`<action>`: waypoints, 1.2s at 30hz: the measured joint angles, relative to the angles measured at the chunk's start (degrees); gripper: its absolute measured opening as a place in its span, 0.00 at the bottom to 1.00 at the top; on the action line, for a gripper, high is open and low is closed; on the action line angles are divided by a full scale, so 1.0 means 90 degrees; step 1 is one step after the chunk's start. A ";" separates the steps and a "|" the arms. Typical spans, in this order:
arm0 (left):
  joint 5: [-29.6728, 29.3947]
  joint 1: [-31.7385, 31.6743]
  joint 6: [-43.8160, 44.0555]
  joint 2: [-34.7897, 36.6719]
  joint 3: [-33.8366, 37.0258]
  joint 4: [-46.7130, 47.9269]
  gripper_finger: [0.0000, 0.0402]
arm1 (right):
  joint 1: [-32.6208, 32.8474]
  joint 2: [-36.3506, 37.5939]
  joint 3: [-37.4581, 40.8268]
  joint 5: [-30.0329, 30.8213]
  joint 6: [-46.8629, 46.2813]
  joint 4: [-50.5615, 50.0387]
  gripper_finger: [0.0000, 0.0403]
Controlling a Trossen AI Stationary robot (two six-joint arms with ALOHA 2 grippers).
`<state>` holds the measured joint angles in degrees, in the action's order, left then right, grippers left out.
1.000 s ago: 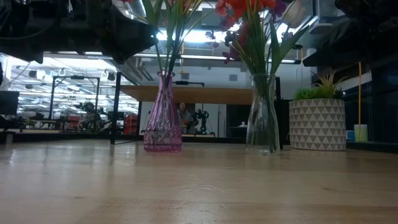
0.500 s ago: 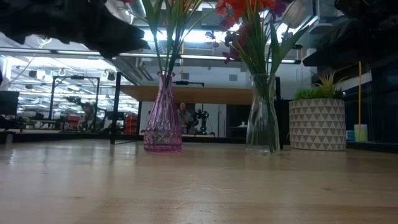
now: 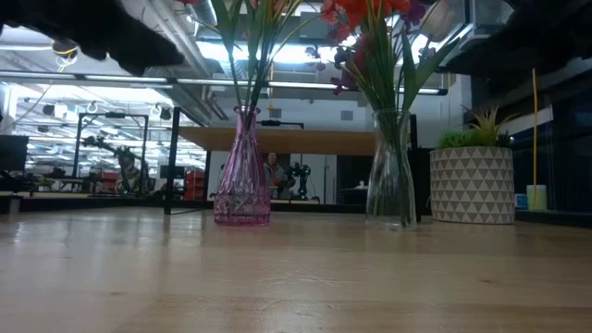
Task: Pick and place flowers into a vace then onto a shelf
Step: Put the transparent vase with flowers on the shelf
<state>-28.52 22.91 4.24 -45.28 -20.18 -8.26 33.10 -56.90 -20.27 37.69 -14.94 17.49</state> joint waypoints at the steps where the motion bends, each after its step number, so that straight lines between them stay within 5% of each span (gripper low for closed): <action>1: -0.0032 0.0058 -0.0051 0.0139 0.0000 0.0039 0.32 | 0.0002 0.0000 0.0000 -0.0084 0.0002 0.0050 0.01; 13: -0.0500 0.0630 -0.0110 0.1163 0.0062 0.1084 0.02 | 0.0002 0.0000 0.0000 -0.0216 0.0073 0.0079 0.01; 18: -0.1265 0.0653 -0.0179 0.1392 0.0380 0.1098 0.01 | 0.0002 0.0000 0.0000 -0.0216 0.0192 -0.0026 0.04; 36: -0.1594 0.0652 0.0444 0.1730 0.0729 0.1086 0.01 | -0.0260 0.0000 -0.0002 -0.0151 -0.0133 -0.0409 0.67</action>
<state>-42.87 28.77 8.23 -29.71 -13.63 1.51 30.76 -56.90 -20.29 36.34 -16.14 13.81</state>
